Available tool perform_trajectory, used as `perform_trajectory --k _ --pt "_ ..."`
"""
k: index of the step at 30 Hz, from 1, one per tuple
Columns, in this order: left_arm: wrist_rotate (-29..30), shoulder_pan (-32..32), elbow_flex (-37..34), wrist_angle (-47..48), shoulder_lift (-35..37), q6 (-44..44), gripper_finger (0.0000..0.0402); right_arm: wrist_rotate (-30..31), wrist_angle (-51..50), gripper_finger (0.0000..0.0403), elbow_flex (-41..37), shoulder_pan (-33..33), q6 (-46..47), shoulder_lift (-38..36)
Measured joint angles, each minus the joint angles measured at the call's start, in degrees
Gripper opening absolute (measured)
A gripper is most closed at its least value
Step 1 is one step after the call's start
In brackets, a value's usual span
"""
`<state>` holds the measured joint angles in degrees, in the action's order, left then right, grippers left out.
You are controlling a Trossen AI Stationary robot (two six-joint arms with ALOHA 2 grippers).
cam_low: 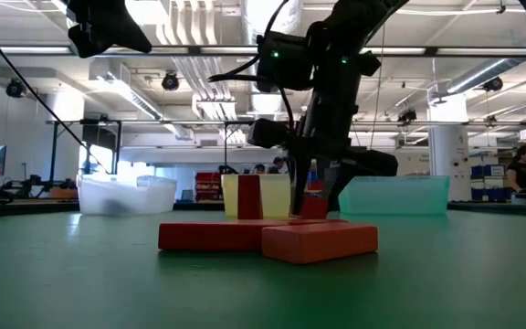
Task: Sort & place blocks by color
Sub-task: Put the red block into the blue bin
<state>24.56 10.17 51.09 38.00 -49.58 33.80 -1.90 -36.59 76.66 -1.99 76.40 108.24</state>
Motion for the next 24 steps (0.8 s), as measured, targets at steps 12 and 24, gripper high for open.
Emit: perform_trajectory --k 12,24 --pt "0.0 0.0 0.0 0.0 -0.2 0.2 0.0000 0.3 -7.4 0.0120 -0.1 -1.3 0.2 -9.2" --pt "0.0 0.0 0.0 -0.3 -0.3 0.3 0.0000 4.9 -19.6 0.0120 -0.1 -20.4 -10.6 -21.6"
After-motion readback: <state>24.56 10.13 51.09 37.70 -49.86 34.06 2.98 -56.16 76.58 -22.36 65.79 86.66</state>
